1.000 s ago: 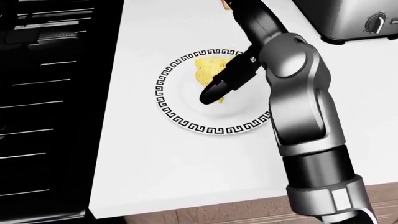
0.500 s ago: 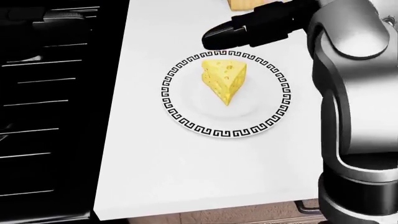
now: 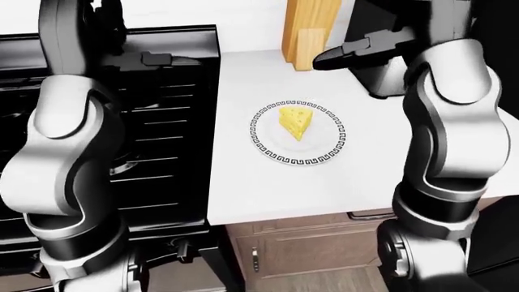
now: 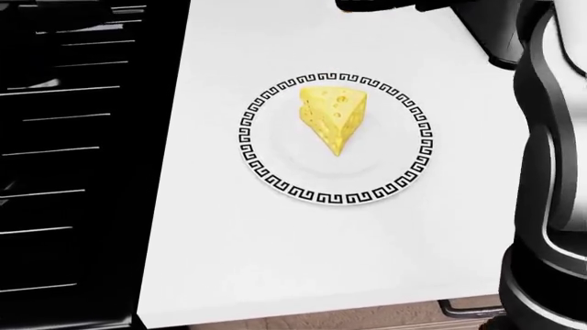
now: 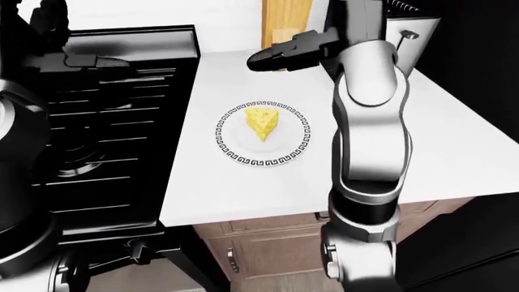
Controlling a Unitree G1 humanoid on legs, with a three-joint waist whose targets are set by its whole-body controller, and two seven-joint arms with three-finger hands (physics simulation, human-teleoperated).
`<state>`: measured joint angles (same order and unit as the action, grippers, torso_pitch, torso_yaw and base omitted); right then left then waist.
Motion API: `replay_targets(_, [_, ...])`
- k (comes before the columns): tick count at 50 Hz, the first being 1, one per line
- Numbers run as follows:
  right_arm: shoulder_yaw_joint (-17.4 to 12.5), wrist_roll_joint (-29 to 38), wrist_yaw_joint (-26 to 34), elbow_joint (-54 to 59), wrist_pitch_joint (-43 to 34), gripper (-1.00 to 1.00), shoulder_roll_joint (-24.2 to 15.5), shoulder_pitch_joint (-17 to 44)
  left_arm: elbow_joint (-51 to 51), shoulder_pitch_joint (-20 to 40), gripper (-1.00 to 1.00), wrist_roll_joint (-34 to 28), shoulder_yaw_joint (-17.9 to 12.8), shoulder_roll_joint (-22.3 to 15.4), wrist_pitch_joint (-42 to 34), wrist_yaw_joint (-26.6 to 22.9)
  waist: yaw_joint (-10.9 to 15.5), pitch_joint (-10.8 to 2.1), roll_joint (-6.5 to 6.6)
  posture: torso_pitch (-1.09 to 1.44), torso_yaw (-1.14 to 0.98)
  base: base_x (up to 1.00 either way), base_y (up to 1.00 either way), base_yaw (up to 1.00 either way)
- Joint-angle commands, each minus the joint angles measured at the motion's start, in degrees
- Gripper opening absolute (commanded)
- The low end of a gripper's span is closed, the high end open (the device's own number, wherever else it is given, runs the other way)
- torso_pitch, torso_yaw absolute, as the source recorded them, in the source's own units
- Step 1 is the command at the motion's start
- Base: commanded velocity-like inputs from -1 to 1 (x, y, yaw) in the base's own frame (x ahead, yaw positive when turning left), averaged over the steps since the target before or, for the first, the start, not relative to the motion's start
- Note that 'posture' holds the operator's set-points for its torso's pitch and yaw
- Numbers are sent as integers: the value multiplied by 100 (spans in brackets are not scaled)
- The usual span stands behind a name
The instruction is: Pick the cheese from the pan and place it on the plate.
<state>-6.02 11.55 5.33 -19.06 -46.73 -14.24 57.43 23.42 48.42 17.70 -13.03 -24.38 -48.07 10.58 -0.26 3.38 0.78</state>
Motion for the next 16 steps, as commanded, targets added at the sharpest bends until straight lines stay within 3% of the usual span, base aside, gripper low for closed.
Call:
replay_targets(1, [-24, -57, -91, -166, 301, 100, -80, 267, 72, 162, 100, -135, -46, -55, 282, -82, 2, -167, -3, 0, 0, 0, 0, 0])
replay_targets(16, [-71, -310, -439, 93, 1368, 100, -176, 306, 191, 25, 100, -344, -172, -8, 875, -308, -2, -157, -18, 0, 0, 0, 0, 0])
